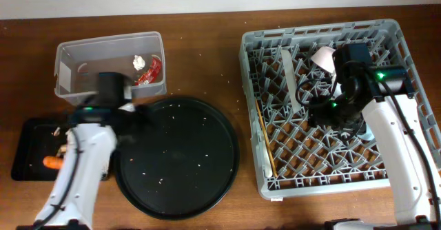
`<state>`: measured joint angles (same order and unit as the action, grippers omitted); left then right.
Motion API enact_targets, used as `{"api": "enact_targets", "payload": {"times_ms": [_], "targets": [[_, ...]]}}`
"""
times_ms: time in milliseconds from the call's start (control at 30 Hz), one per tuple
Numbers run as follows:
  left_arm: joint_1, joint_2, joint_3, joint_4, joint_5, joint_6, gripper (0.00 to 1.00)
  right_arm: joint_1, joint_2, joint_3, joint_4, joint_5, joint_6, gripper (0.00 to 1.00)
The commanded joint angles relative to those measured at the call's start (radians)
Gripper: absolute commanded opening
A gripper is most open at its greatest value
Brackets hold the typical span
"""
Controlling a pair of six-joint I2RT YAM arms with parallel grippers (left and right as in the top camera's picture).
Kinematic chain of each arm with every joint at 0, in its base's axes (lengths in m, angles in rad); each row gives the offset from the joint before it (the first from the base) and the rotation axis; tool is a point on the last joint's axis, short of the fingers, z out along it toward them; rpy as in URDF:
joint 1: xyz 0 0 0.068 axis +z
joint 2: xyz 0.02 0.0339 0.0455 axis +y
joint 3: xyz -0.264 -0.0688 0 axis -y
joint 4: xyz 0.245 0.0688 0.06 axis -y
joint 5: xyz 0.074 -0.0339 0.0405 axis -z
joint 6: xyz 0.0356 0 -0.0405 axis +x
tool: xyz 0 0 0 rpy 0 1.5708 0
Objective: Sort waste into correct bins and load items into the dishwasher rack
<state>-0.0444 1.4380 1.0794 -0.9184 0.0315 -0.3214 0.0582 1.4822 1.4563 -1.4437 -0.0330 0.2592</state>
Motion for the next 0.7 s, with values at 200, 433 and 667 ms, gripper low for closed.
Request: {"api": "enact_targets", "payload": {"times_ms": [200,433,667], "targets": [[-0.146,-0.006,0.325,-0.338,0.006,0.21,0.99,-0.008,0.0,0.041,0.122,-0.226,-0.208,0.98],[-0.029,-0.186,0.386,-0.412,-0.012,0.27,0.99,-0.008,-0.151,0.101,0.069,-0.131,-0.25,0.98],[-0.029,-0.695,-0.013,-0.15,-0.082,0.262,0.99,-0.008,-0.589,-0.117,0.253,-0.055,-0.24,0.98]]}}
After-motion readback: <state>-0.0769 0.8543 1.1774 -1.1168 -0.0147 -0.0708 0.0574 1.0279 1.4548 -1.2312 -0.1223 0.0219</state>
